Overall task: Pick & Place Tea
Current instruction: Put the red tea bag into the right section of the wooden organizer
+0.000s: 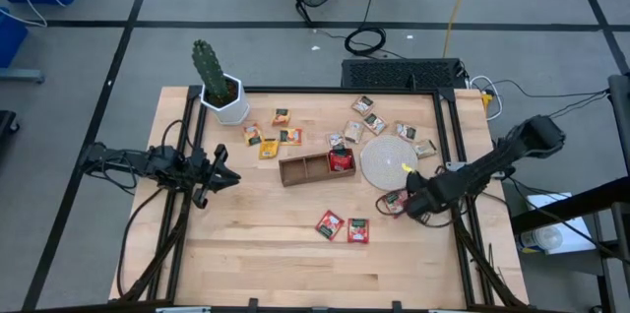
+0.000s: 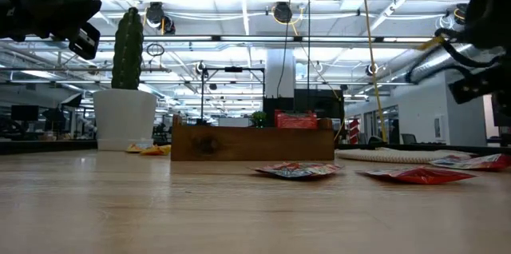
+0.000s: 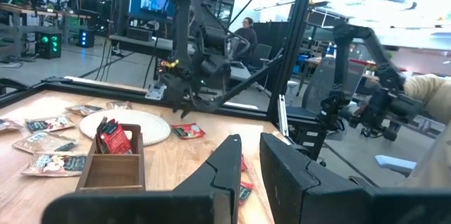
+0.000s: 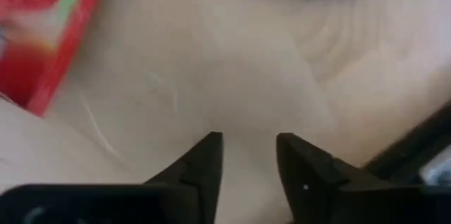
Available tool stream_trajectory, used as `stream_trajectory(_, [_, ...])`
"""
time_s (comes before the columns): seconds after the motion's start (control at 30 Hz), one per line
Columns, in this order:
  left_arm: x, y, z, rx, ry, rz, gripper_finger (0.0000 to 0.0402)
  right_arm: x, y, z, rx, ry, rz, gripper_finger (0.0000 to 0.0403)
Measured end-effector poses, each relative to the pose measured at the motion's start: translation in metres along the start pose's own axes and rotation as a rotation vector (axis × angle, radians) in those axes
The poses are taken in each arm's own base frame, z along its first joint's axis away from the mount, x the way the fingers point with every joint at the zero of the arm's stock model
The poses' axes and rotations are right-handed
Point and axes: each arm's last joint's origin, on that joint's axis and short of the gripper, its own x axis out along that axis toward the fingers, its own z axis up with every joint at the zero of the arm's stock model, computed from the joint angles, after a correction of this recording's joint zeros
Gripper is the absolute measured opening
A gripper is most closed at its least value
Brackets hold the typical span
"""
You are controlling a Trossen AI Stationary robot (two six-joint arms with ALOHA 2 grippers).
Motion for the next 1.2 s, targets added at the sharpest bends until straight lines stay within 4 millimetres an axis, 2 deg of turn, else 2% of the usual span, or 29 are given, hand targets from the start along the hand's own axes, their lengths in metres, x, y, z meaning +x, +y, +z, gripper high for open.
stream_trajectory(0.17, [0.000,0.000,0.000,0.000,0.001,0.001,0.0058,0.009,-0.010,-0.005,0.212,-0.072,0.337,0.0179])
stream_trajectory(0.33, [0.000,0.000,0.000,0.000,0.001,0.000,0.0058,0.018,-0.015,-0.009,0.337,-0.136,0.649,0.0193])
stream_trajectory(0.47, [0.000,0.000,0.000,0.000,0.001,0.000,0.0058,0.032,-0.022,-0.013,0.411,-0.136,0.726,0.0192])
stream_trajectory(0.6, [0.000,0.000,0.000,0.000,0.002,0.000,0.0058,0.028,-0.021,-0.010,0.451,-0.238,0.758,0.0184])
stream_trajectory(0.7, [0.000,0.000,0.000,0.000,0.000,0.000,0.0058,0.024,-0.019,-0.005,0.441,-0.357,0.783,0.0179])
stream_trajectory(0.9, [0.000,0.000,0.000,0.000,0.002,0.000,0.0058,0.011,-0.010,0.003,0.272,-0.612,0.859,0.0165])
stream_trajectory(1.0, [0.000,0.000,0.000,0.000,-0.001,0.000,0.0058,-0.002,-0.004,0.008,0.223,-0.737,0.941,0.0158])
stream_trajectory(1.2, [0.000,0.000,0.000,0.000,0.002,0.001,0.0058,-0.016,0.003,0.012,0.182,-0.844,1.050,0.0153])
